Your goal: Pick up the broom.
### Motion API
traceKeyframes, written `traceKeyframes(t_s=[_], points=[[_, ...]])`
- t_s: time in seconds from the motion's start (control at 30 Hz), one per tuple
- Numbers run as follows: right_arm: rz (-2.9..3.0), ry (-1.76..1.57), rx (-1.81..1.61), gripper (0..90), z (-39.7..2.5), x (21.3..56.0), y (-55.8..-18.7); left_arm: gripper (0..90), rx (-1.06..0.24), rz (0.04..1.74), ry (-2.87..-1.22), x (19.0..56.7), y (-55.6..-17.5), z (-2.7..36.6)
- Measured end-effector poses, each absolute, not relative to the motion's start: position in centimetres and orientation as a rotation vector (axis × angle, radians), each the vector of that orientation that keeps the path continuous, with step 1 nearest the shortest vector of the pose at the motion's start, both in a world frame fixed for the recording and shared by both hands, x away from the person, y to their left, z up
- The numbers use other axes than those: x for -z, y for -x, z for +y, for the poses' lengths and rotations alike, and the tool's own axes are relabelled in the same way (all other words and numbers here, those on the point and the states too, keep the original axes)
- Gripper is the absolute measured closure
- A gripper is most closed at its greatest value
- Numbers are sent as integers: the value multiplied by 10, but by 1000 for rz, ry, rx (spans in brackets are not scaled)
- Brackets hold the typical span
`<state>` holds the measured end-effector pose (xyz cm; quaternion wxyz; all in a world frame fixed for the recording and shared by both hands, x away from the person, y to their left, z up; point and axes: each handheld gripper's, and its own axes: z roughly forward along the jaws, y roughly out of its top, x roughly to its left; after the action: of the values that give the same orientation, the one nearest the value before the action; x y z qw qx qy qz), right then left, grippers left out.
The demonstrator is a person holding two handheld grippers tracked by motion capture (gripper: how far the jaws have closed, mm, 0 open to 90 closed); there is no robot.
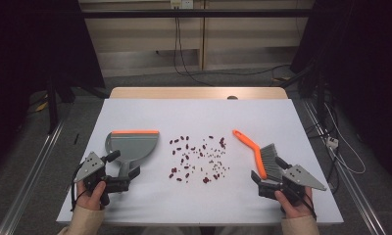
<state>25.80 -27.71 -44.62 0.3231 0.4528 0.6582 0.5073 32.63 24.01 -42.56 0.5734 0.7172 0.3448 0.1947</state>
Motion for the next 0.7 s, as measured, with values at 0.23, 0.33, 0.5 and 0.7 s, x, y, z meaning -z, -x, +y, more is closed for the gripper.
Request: traceKeyframes(t_s=[0.23, 0.33, 0.5, 0.7], points=[[1732, -1184, -1334, 31, -276, 445, -258, 27, -460, 804, -1682, 425, -326, 239], [1735, -1186, -1335, 31, -276, 445, -259, 28, -464, 799, -1683, 425, -326, 240], [1737, -1182, -1337, 33, -274, 443, -261, 28, -464, 799, -1680, 425, -327, 241], [1761, -1179, -1348, 34, -271, 437, -267, 28, -462, 803, -1679, 426, -327, 242]])
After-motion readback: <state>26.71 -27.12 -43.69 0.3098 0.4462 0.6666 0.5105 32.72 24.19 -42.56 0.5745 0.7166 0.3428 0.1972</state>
